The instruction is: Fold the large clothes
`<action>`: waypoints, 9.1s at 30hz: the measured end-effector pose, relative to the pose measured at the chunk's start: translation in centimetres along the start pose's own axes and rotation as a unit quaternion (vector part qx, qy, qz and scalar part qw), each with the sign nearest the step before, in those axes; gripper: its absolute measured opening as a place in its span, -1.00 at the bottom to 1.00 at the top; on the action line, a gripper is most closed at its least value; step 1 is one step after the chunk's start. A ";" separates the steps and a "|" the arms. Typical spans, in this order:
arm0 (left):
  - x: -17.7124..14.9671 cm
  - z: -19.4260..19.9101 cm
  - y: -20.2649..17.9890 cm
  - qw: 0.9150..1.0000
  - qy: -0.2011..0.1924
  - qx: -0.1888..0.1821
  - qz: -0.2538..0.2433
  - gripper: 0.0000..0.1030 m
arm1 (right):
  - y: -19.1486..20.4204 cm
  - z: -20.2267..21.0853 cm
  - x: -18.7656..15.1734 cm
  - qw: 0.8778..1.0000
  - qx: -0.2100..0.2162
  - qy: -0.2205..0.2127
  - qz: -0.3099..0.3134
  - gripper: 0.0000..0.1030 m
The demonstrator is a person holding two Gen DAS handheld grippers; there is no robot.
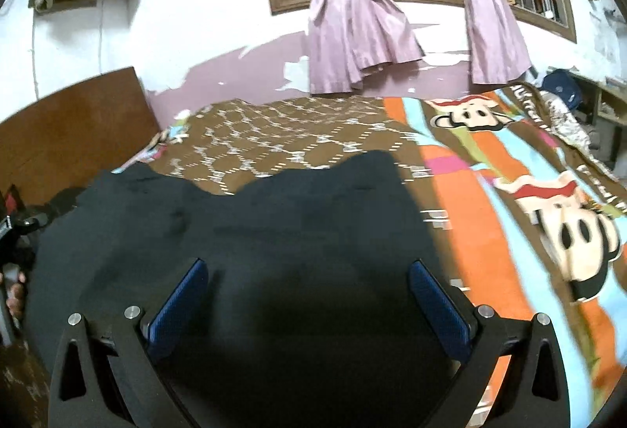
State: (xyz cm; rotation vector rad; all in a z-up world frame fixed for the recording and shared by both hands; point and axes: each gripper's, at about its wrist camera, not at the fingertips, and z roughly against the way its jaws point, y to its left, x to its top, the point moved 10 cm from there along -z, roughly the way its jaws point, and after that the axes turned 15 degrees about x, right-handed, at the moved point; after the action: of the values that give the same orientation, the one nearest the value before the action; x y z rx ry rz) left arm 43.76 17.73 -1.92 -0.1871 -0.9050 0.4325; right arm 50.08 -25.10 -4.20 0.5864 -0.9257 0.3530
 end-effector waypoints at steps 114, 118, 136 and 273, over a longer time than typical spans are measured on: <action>-7.5 14.5 -21.6 0.977 -0.078 -0.011 -0.198 0.96 | 6.0 17.1 3.4 0.997 -0.078 0.000 0.000 1.00; -7.7 16.8 -22.5 0.976 -0.085 -0.015 -0.199 0.96 | 7.2 18.7 3.8 0.997 -0.072 -0.008 -0.001 1.00; -10.5 24.9 -21.7 0.971 -0.102 -0.036 -0.212 0.96 | 13.3 25.5 -1.2 0.997 -0.060 -0.054 0.015 1.00; -22.6 23.7 -10.9 0.955 -0.115 -0.020 -0.274 0.96 | 16.8 24.1 -12.0 0.994 -0.088 -0.060 0.037 1.00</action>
State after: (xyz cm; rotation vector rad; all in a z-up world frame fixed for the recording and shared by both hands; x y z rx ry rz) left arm 15.86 -2.50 -0.15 0.0831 -1.1484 -0.0844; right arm 19.13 -26.99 2.40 0.4166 -1.0835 0.3012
